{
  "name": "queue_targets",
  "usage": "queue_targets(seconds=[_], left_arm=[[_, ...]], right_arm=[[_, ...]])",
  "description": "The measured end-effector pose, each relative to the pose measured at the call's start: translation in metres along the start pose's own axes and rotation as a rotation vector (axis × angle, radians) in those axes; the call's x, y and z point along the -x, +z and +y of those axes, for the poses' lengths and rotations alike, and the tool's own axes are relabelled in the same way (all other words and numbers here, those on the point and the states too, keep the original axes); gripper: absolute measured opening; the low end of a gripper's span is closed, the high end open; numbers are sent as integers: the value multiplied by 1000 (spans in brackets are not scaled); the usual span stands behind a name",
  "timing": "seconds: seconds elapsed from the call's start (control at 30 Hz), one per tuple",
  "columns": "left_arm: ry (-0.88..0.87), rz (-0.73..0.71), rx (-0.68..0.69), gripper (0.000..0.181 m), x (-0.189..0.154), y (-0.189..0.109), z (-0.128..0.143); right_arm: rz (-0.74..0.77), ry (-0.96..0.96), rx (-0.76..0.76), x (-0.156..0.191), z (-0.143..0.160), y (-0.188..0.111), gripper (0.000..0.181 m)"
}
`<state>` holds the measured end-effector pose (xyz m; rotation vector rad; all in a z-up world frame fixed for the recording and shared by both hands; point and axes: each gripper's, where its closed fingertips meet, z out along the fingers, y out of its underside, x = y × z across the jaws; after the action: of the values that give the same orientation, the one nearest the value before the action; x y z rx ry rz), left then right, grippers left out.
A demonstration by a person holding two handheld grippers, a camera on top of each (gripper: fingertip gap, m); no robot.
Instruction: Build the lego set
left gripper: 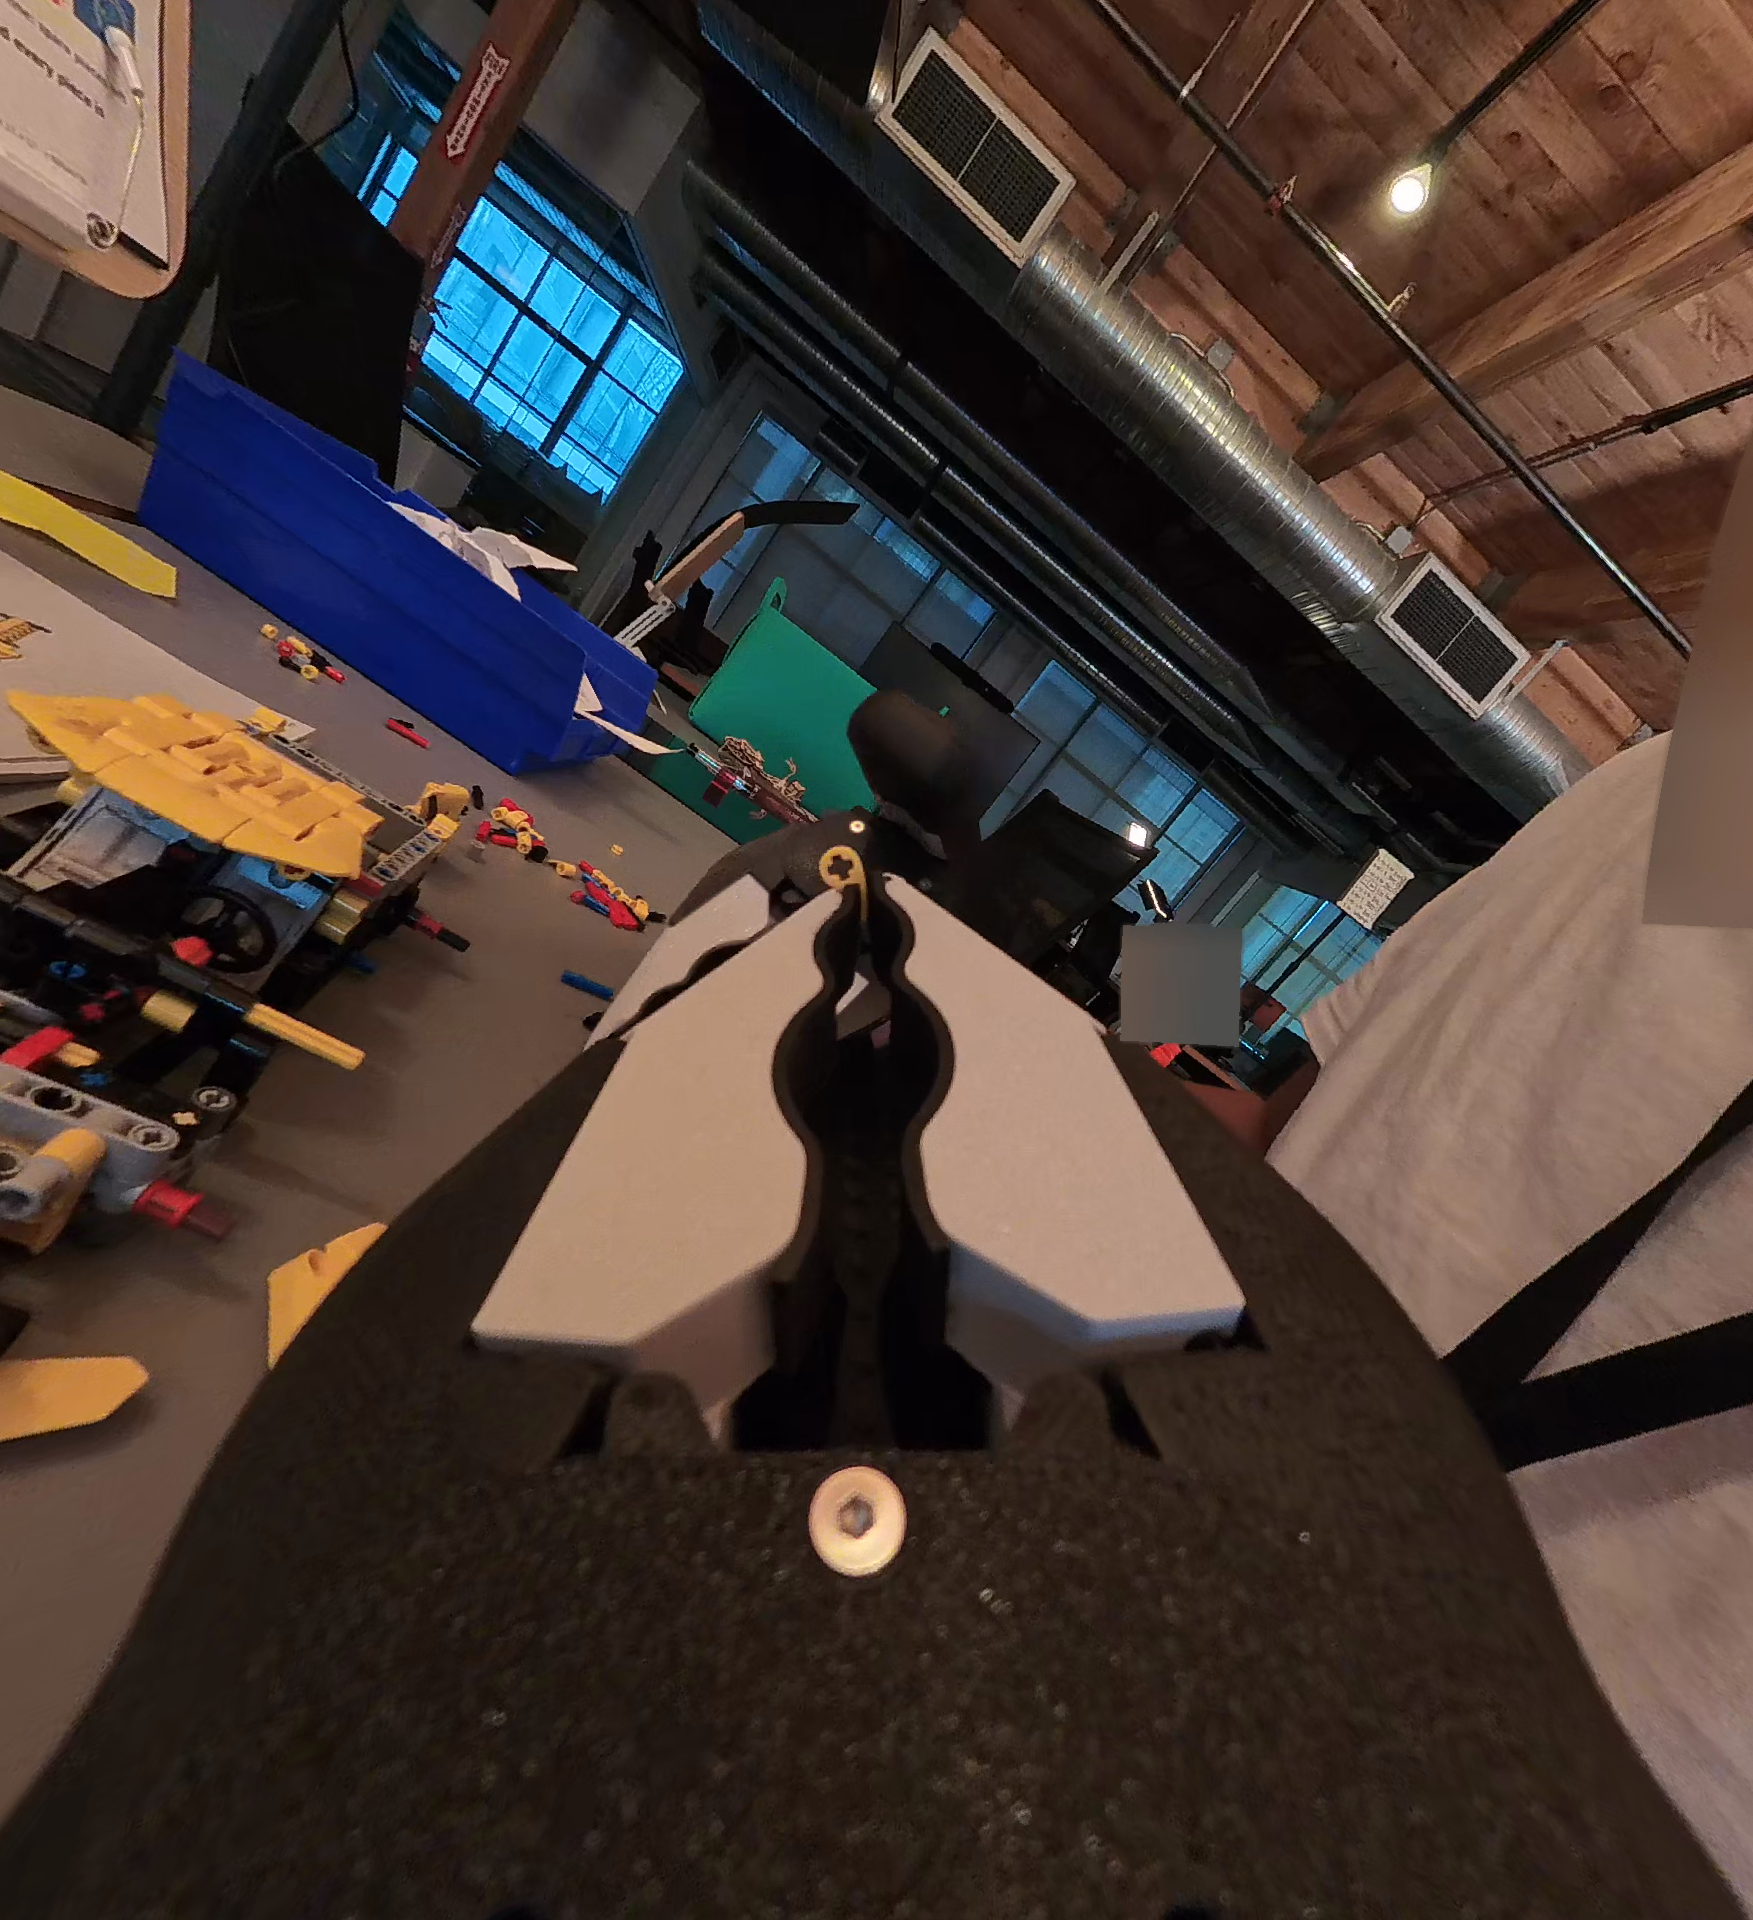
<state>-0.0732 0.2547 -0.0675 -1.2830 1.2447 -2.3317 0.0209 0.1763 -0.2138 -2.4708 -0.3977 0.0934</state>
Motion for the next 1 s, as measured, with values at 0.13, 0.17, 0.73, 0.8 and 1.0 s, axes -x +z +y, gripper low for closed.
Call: queue_targets(seconds=[0.13, 0.17, 0.73, 0.8, 1.0], left_arm=[[-1, 1, -1, 1, 0, 0, 0], [-1, 1, -1, 1, 0, 0, 0], [-11, 15, -6, 1, -1, 0, -1], [-14, 15, -10, 1, -1, -1, -2], [-26, 16, -28, 1, 0, -4, -5]], right_arm=[[-14, -15, -15, -1, -8, 7, 27], [-19, -21, -15, -1, -8, 7, 26], [-205, -259, -82, 19, -31, 9, 29], [-363, -265, -27, 30, -31, 7, 23], [-443, -368, 34, 48, -25, 12, 24]])
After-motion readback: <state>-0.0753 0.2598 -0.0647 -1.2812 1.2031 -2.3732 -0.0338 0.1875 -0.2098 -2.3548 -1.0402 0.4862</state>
